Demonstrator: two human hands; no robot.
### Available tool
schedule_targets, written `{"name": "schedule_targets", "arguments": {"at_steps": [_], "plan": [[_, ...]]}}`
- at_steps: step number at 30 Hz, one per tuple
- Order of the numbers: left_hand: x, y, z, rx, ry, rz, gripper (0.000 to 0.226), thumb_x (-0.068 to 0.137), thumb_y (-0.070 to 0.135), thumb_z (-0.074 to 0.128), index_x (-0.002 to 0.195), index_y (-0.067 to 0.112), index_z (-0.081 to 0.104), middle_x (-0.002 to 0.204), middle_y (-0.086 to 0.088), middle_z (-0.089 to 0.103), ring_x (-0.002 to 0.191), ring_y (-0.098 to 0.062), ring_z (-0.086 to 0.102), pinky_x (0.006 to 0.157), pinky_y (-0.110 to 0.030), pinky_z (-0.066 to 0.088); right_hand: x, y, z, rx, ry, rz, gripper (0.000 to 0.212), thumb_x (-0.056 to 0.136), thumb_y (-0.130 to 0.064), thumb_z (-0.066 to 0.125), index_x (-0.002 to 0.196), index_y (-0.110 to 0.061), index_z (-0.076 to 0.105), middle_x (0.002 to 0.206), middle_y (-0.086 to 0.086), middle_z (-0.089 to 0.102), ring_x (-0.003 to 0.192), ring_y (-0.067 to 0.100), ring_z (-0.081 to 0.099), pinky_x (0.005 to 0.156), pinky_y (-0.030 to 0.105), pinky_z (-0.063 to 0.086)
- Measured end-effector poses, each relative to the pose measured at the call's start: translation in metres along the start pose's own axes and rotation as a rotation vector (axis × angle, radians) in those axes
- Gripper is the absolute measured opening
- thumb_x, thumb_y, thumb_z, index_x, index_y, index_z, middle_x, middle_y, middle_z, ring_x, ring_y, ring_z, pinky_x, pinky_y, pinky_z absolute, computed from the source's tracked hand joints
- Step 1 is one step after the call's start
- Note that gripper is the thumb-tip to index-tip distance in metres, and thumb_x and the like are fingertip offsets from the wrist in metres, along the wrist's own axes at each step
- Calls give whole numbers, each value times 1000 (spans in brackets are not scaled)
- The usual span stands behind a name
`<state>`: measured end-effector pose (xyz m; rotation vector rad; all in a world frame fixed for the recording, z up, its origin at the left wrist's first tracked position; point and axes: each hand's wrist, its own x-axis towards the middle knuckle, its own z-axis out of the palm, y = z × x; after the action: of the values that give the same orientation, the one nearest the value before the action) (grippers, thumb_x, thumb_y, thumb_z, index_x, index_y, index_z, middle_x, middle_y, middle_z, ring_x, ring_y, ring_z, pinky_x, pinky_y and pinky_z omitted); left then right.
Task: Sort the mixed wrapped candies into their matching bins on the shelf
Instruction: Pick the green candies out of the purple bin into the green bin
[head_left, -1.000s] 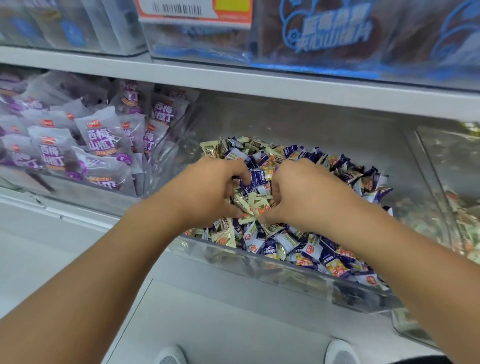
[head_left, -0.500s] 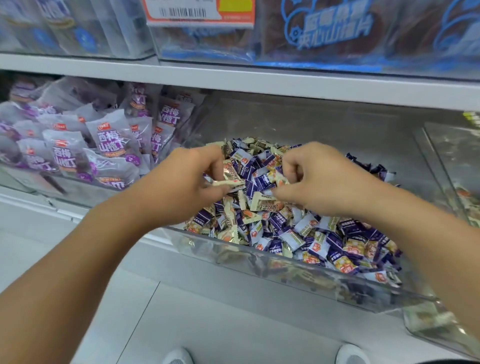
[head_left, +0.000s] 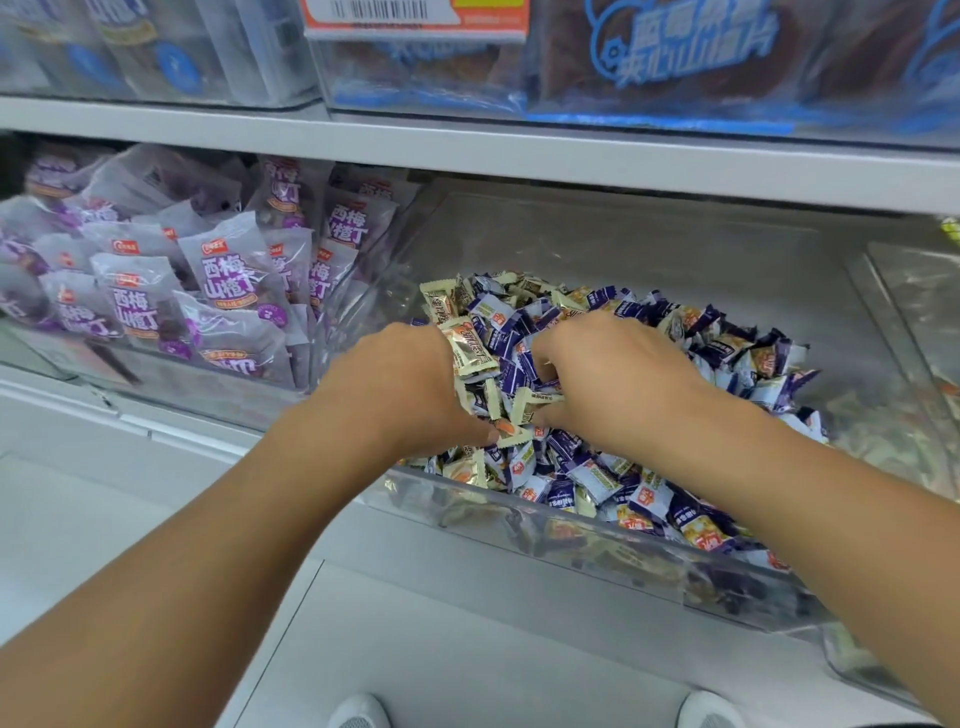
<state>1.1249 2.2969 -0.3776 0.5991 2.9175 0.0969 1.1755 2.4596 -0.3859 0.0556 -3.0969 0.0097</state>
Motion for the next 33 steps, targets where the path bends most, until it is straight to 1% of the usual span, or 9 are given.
{"name": "schedule_targets", "arguments": {"at_steps": [5, 9, 13, 16, 21, 23, 25, 28, 33], "plan": [[3, -5, 6, -33, -71, 42, 51, 75, 51, 75, 58, 13, 46, 59, -1, 50, 55, -17, 47, 48, -27, 31, -2, -3, 0, 6, 23, -106, 14, 83, -26, 77, 94, -21, 69, 93, 1, 62, 79, 26, 63, 68, 38, 55], [-2, -11, -2, -225, 18, 121, 32, 82, 37, 69, 69, 9, 60, 64, -5, 61, 60, -19, 58, 51, -28, 42, -2, -3, 1, -29, 18, -138, 13, 84, -27, 77, 92, -21, 68, 91, 1, 62, 78, 26, 62, 67, 37, 53], [-5, -13, -16, -612, 156, 81, 22, 86, 35, 61, 79, 13, 62, 69, -1, 64, 59, -17, 57, 54, -28, 43, 1, 9, -6, 217, -22, -69, 19, 92, -32, 66, 83, -21, 54, 79, 0, 60, 71, 21, 56, 56, 31, 41], [-5, -20, -26, -849, 190, 34, 26, 79, 32, 60, 92, 10, 60, 77, -5, 74, 73, -25, 72, 69, -49, 60, 9, 10, -14, 424, 30, -28, 19, 92, -23, 61, 80, -21, 46, 75, 4, 57, 59, 21, 45, 53, 32, 35], [-12, -29, -35, -714, 342, 73, 14, 83, 16, 56, 97, 16, 55, 62, -6, 67, 52, -24, 68, 57, -48, 60, 23, -2, -16, 516, 1, 57, 10, 96, -29, 57, 105, -27, 58, 81, 0, 65, 50, 13, 54, 49, 27, 39], [-17, -33, -39, -532, 390, 137, 21, 84, 19, 55, 101, 30, 60, 61, 3, 62, 51, -18, 64, 56, -42, 59, 30, -10, -15, 465, 10, 59, 24, 92, -45, 63, 106, -25, 67, 100, 3, 71, 70, 17, 65, 66, 32, 53], [-20, -37, -42, -418, 394, 183, 13, 84, 22, 60, 94, 30, 66, 67, 7, 64, 58, -14, 63, 59, -38, 58, 37, -20, -9, 386, 30, 92, 45, 85, -57, 67, 104, -16, 71, 98, 6, 73, 81, 24, 68, 73, 37, 56], [-23, -41, -41, -320, 287, 227, 11, 83, 33, 72, 78, 24, 66, 68, 6, 66, 58, -4, 60, 57, -28, 52, 44, -34, -4, 259, 51, 137, 46, 79, -59, 73, 84, -15, 61, 75, 1, 62, 66, 20, 59, 53, 29, 41], [-23, -38, -33, -271, 20, 346, 17, 81, 29, 79, 77, 21, 65, 66, 5, 64, 56, -4, 59, 50, -19, 45, 41, -37, -10, 119, 5, 98, 40, 80, -31, 76, 65, -17, 41, 69, 2, 51, 55, 16, 43, 47, 25, 28]]}}
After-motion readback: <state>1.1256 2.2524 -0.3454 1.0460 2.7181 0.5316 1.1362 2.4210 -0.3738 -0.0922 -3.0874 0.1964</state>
